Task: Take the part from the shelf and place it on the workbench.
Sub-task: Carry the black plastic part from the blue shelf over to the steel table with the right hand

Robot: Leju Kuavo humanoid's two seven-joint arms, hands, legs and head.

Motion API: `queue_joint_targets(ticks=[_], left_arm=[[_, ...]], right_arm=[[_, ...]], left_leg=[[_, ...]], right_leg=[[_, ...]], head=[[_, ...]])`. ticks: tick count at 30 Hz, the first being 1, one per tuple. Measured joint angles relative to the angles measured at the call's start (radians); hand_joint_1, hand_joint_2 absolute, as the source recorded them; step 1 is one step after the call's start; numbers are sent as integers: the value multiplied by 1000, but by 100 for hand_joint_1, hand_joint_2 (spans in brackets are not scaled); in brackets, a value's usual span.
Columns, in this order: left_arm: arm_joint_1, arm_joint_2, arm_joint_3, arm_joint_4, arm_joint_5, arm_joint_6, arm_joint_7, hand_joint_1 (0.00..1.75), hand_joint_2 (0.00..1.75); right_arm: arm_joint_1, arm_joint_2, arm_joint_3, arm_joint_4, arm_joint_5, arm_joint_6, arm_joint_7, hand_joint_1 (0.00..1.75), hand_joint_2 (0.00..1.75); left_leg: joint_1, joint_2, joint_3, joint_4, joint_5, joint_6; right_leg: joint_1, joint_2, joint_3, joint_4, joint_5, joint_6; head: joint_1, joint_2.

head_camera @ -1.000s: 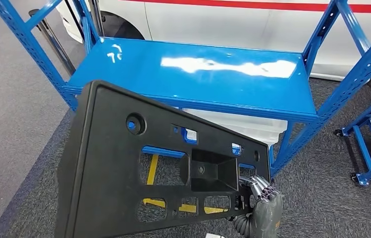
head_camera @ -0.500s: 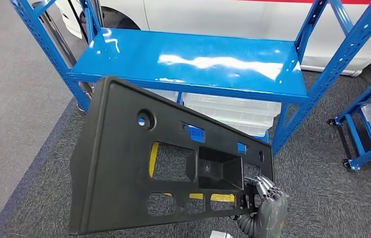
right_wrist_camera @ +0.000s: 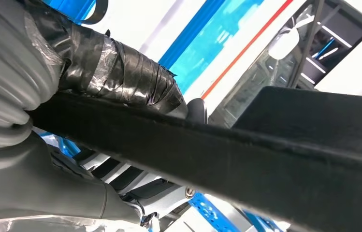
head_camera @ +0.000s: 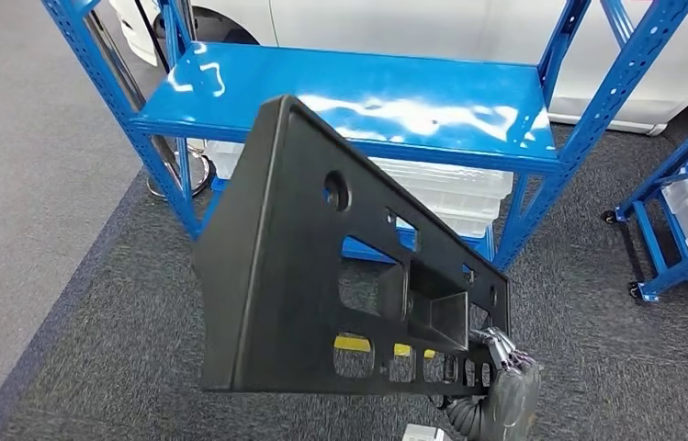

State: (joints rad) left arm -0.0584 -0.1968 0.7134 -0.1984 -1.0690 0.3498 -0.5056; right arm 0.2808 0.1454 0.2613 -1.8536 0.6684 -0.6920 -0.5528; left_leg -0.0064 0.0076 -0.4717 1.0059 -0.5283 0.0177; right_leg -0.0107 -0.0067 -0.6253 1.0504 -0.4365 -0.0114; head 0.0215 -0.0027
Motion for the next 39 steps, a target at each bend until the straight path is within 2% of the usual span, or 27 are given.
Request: queue_joint_targets(ticks=[2, 3, 4, 6, 7, 8, 9, 10, 12, 13, 15, 17, 18, 20, 22, 23, 24, 25, 27, 29, 30, 32, 34, 35, 37, 38, 39], left_arm=[[1, 0, 2, 0, -1, 0, 0, 0, 175], [1, -1, 2, 0, -1, 0, 0, 0, 175], [2, -1, 2, 0, -1, 0, 0, 0, 175], [2, -2, 3, 0, -1, 0, 0, 0, 175], [3, -2, 3, 0, -1, 0, 0, 0, 175], [4, -3, 3, 0, -1, 0, 0, 0, 175], [4, -3, 4, 0, -1, 0, 0, 0, 175], [4, -4, 4, 0, -2, 0, 0, 0, 175], [4, -4, 6, 0, -2, 0, 0, 0, 175], [4, -4, 6, 0, -3, 0, 0, 0, 175], [4, -4, 9, 0, -3, 0, 0, 0, 175], [3, -4, 10, 0, -4, 0, 0, 0, 175], [3, -4, 11, 0, -5, 0, 0, 0, 175], [3, -4, 12, 0, -5, 0, 0, 0, 175], [5, -4, 12, 0, -6, 0, 1, 0, 175], [6, -4, 12, 0, -6, 0, 1, 0, 175], [7, -4, 13, 0, -7, 0, 1, 0, 175], [8, -4, 13, 0, -9, 0, 1, 0, 175], [9, -4, 13, 0, -11, 0, 1, 0, 175], [9, -4, 15, 0, -12, 0, 2, 0, 175], [9, -4, 15, 0, -12, 0, 2, 0, 175], [8, -4, 16, 0, -12, 0, 2, 0, 175], [8, -6, 16, 0, -12, 0, 3, 0, 175], [7, -6, 17, 0, -12, 0, 3, 0, 175], [9, -6, 18, 0, -12, 0, 3, 0, 175], [9, -6, 19, 0, -11, 0, 3, 0, 175], [10, -6, 19, 0, -11, 0, 3, 0, 175]], right_arm=[[1, -3, 0, 0, -5, 0, 2, 175, 175], [1, -5, 0, -1, -6, 0, 3, 175, 175], [1, -8, 0, -2, -7, 0, 3, 175, 175], [2, -12, 0, -3, -8, 0, 4, 175, 175], [3, -15, 0, -3, -9, 0, 4, 175, 175], [4, -18, 0, -3, -10, 0, 4, 175, 175], [4, -20, 0, -3, -13, 0, 3, 175, 175], [4, -21, 0, -3, -17, 0, 3, 175, 175], [4, -23, 0, -3, -24, 0, 1, 175, 175], [4, -23, 0, -5, -27, 0, -1, 175, 175], [8, -24, -1, -9, -33, 0, -5, 175, 175], [12, -24, -4, -14, -40, 0, -10, 175, 175], [14, -24, -6, -18, -44, 0, -13, 175, 175], [16, -23, -9, -25, -54, 0, -24, 175, 175], [21, -21, -13, -32, -69, 0, -38, 175, 175], [24, -20, -16, -35, -76, 0, -45, 175, 175], [28, -18, -21, -37, -81, 0, -51, 175, 175], [32, -15, -25, -41, -86, 0, -57, 175, 175], [36, -8, -34, -49, -92, 0, -65, 175, 175], [38, -2, -39, -57, -95, -1, -70, 175, 175], [39, 1, -42, -60, -96, -1, -71, 175, 175], [45, 3, -49, -64, -96, -1, -72, 175, 175], [50, 4, -56, -68, -95, -1, -73, 175, 175], [51, 4, -60, -69, -95, -1, -73, 175, 175], [54, 4, -64, -69, -95, -1, -73, 175, 175], [55, 4, -67, -69, -95, -1, -73, 175, 175], [57, 4, -69, -69, -95, -1, -73, 175, 175]], left_leg=[[3, 3, -1, -22, 8, 8], [5, 5, -3, -30, 16, 13], [8, 7, -5, -36, 24, 18], [7, 11, -17, -35, 34, 25], [7, 13, -24, -32, 37, 25], [7, 15, -30, -28, 39, 25], [7, 17, -35, -23, 40, 24], [7, 19, -39, -16, 39, 23], [6, 22, -48, 2, 34, 14], [4, 23, -53, 10, 32, 9], [0, 26, -60, 18, 30, -2], [2, 28, -61, 21, 27, -12], [3, 25, -66, 33, 16, -18], [8, 12, -99, 109, -37, -28], [11, 5, -155, 232, -98, -34], [11, 4, -174, 274, -109, -35], [12, 3, -177, 283, -100, -34], [12, 2, -162, 254, -73, -32], [12, -18, -97, 121, -4, -23], [9, -42, -56, 26, 25, -15], [8, -47, -53, 13, 23, -13], [9, -36, -51, 3, 29, -5], [13, -22, -47, -10, 41, 9], [15, -14, -46, -15, 45, 15], [12, 2, -49, -15, 46, 19], [11, 10, -50, -14, 46, 20], [10, 17, -51, -12, 45, 19]], right_leg=[[0, 0, -4, 0, 6, 12], [0, 1, -11, 13, -5, 17], [0, 3, -23, 45, -30, 21], [-2, 5, -68, 160, -104, 27], [-3, 6, -88, 217, -131, 30], [-4, 6, -96, 251, -141, 33], [-5, 5, -85, 247, -132, 35], [-7, 3, -55, 204, -109, 37], [-6, -8, 20, 76, -68, 33], [-5, -12, 43, 32, -59, 28], [0, -12, 48, 12, -61, 16], [-2, -6, 45, 8, -56, 3], [-3, -4, 45, 4, -53, -4], [-6, 0, 42, 0, -47, -13], [-4, 6, 36, 1, -44, -17], [-4, 10, 34, 2, -43, -18], [-4, 15, 32, 2, -43, -18], [-3, 21, 33, 3, -42, -17], [-3, 34, 34, 4, -40, -13], [-3, 46, 29, 4, -35, -4], [-4, 52, 26, 3, -31, 2], [-5, 60, 23, 0, -26, 15], [-3, 46, 8, 32, -50, 23], [-2, 35, -12, 76, -78, 25], [-2, 21, -69, 197, -142, 29], [-3, 18, -89, 243, -156, 30], [-3, 16, -95, 260, -154, 31]], head=[[0, 0], [1, 0], [1, 0], [1, 0], [1, 0], [1, 0], [1, 0], [1, 0], [1, 0], [1, 0], [0, 0], [0, 0], [0, 0], [0, 0], [0, 0], [0, 0], [0, 0], [0, 0], [0, 0], [0, 0], [0, 0], [0, 0], [1, 0], [1, 0], [1, 0], [1, 0], [1, 0]])
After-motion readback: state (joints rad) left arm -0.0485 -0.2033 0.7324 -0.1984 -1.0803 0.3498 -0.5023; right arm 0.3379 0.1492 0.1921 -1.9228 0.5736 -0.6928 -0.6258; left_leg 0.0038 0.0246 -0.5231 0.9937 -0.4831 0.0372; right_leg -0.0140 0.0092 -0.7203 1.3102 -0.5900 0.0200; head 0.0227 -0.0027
